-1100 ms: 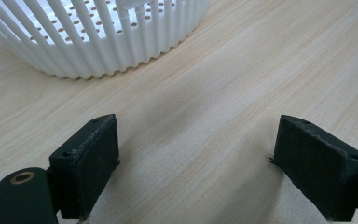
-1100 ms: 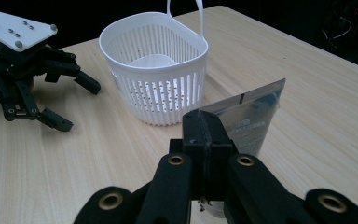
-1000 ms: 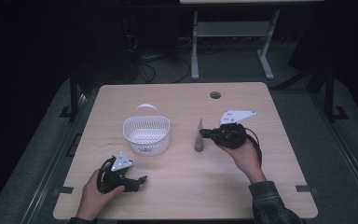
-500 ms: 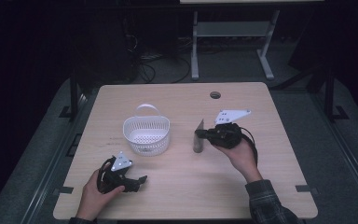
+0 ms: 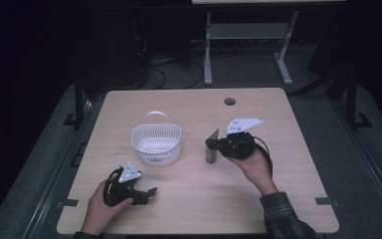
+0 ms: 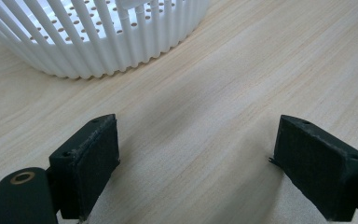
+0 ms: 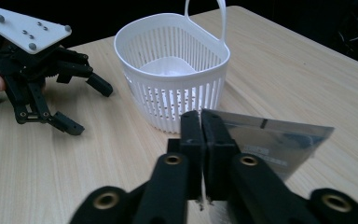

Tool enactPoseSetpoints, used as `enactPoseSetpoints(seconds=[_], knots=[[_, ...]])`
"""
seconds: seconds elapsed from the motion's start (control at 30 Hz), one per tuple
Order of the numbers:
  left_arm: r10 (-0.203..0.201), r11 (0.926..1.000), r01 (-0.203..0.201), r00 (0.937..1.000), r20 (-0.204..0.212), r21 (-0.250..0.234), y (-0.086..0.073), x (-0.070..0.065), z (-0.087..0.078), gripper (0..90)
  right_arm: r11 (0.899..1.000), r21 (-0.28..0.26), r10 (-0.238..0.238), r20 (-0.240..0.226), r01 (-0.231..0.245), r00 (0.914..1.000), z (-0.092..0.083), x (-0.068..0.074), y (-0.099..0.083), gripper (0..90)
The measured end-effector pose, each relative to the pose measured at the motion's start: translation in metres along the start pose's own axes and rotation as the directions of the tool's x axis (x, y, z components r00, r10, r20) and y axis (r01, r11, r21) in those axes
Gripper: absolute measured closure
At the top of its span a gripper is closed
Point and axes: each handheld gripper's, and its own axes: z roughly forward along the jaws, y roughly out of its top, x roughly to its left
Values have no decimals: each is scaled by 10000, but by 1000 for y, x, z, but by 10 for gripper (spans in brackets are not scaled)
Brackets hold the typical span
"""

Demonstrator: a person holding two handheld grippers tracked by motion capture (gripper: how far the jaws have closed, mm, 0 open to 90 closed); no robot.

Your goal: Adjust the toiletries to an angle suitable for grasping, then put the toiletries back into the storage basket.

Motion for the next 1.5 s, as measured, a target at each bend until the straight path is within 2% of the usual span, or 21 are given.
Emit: enactPoseSetpoints(seconds=[0.1,0.13,0.2,0.27,0.3,0.37,0.47,0.53,0.57,0.73,0.93,1.2,1.5], knots=[[0,10000,0,10000,6,2,0,0,0,129,10000,50,32,114,-33,9999,-4,0,0,740],[0,10000,0,10000,6,3,0,0,0,129,9999,92,119,182,-120,9998,-7,0,1,664],[5,10000,-5,10000,6,7,0,0,0,129,9998,97,194,264,-196,9995,-9,0,1,631],[16,10000,-16,10000,2,8,0,0,0,129,9989,329,318,520,-336,9981,-11,1,2,487],[12,10000,-12,10000,-3,0,0,0,0,129,9989,329,318,520,-336,9981,-11,1,2,487],[10,10000,-10,10000,3,-14,0,0,0,129,9980,462,397,698,-430,9968,-12,1,2,402],[10,10000,-10,10000,5,-16,0,0,0,129,9959,704,487,1091,-566,9928,-14,2,3,297],[10,10000,-10,10000,7,4,0,0,0,129,9939,757,704,1246,-802,9897,-15,0,3,249],[8,10000,-8,10000,7,-1,0,0,0,129,9916,888,807,1440,-941,9863,-15,-2,4,198],[14,10000,-14,10000,13,13,0,0,0,129,9880,1131,848,1729,-1053,9813,-15,-6,9,138],[17,10000,-17,10000,17,14,0,0,0,128,9866,1114,953,1988,-1191,9754,-14,-9,12,84],[56,10000,-56,10000,34,36,0,0,0,129,9859,1161,972,1913,-1209,9767,-6,-11,21,35],[64,10000,-64,10000,40,38,0,0,0,129,9796,1630,863,1858,-1173,9788,12,-9,32,31]])
